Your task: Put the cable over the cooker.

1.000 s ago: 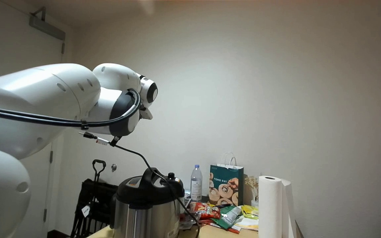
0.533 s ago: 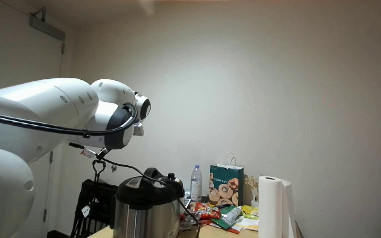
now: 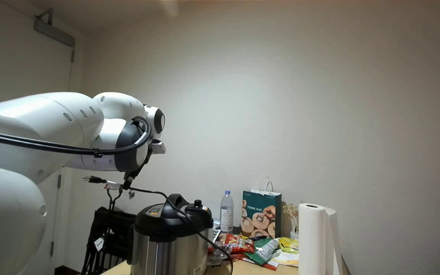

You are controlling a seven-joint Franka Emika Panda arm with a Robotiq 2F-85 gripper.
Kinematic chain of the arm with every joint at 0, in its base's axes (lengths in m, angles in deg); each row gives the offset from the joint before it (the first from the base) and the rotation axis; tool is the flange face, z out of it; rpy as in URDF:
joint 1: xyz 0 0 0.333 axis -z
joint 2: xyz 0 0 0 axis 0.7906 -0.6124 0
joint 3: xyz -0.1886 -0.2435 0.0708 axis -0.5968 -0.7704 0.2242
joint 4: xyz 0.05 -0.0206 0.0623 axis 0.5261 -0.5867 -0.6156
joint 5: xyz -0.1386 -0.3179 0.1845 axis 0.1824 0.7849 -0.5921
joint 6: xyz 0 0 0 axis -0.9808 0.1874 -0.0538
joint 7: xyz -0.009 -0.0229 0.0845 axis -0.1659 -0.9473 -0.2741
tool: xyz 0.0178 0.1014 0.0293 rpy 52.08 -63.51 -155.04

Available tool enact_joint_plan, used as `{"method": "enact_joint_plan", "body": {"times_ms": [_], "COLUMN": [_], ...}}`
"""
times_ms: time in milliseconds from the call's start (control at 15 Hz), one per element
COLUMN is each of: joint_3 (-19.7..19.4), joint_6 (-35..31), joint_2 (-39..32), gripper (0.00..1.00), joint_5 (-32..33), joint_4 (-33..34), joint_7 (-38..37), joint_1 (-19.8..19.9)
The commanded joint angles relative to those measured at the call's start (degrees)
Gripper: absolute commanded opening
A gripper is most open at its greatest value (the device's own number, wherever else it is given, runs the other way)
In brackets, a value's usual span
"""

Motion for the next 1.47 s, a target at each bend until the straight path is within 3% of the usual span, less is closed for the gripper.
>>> {"method": "enact_joint_plan", "body": {"times_ms": [0,200,267,333,400,467,1000,1067,1133,1400], "joint_3": [0.3,-1.4,-0.7,-0.8,-0.8,-0.8,-1.5,-1.4,-1.2,-0.8], "joint_6": [-7.8,-15.7,-13.0,-13.7,-13.6,-13.6,-15.5,-15.3,-15.2,-15.2], "joint_2": [4.0,6.3,5.5,6.1,6.1,6.0,3.6,3.5,3.4,3.6], "gripper": [0.02,0.02,0.02,0.08,0.08,0.02,0.02,0.33,0.35,0.59], "joint_5": [-1.3,1.8,0.5,0.6,0.6,0.6,3.5,3.5,3.3,2.6], "joint_4": [0.1,0.2,-1.1,-1.2,-1.2,-1.5,-1.9,-1.9,-1.9,-1.6], "joint_7": [-1.6,2.9,0.2,0.4,0.4,0.4,3.4,3.0,3.1,3.2], "joint_1": [1.3,1.4,1.1,1.2,1.2,1.1,-3.7,-3.9,-4.0,-3.5]}}
